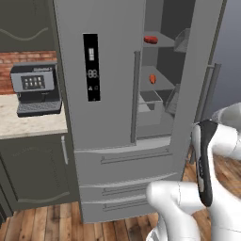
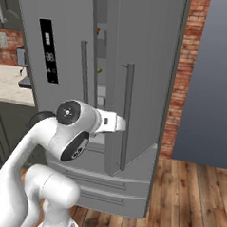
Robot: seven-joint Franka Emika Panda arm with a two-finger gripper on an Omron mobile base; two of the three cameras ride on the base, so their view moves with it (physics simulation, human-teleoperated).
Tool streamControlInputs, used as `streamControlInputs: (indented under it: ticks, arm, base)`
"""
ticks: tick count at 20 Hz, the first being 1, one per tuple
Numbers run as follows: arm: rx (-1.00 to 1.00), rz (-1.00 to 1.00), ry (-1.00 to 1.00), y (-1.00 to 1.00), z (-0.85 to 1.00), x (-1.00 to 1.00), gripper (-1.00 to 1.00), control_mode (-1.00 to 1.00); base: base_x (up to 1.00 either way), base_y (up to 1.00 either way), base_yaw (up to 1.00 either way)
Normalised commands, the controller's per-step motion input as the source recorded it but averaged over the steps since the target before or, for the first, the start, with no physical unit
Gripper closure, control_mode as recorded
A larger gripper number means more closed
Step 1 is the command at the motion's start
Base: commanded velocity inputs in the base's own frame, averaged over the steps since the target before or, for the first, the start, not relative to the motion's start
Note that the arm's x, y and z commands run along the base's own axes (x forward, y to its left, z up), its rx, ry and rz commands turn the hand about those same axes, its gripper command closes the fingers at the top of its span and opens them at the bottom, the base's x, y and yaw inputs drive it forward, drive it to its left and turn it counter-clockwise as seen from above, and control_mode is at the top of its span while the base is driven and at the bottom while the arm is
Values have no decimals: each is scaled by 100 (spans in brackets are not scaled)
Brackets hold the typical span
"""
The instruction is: Gather the cucumber and sweet potato from the fridge and place them on a tray on the dining counter. Then gather the steak and chicken drumstick from the fridge and place them on the other tray.
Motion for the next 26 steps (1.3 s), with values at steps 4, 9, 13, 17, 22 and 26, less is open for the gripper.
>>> streamControlInputs:
  ticks: [4,9,13,17,22,26]
  arm:
    - [-44,-1,17,78,30,0,100,-100]
    - [-33,3,27,75,21,4,100,-100]
    - [-31,4,38,55,18,22,100,-100]
    - [-40,0,48,42,27,26,100,-100]
    - [-35,0,47,18,24,43,100,-100]
    - [-24,1,24,-1,17,44,100,-100]
  base:
    - [0,0,0]
    - [0,0,0]
    - [0,0,0]
    - [0,0,0]
    - [0,0,0]
    - [0,0,0]
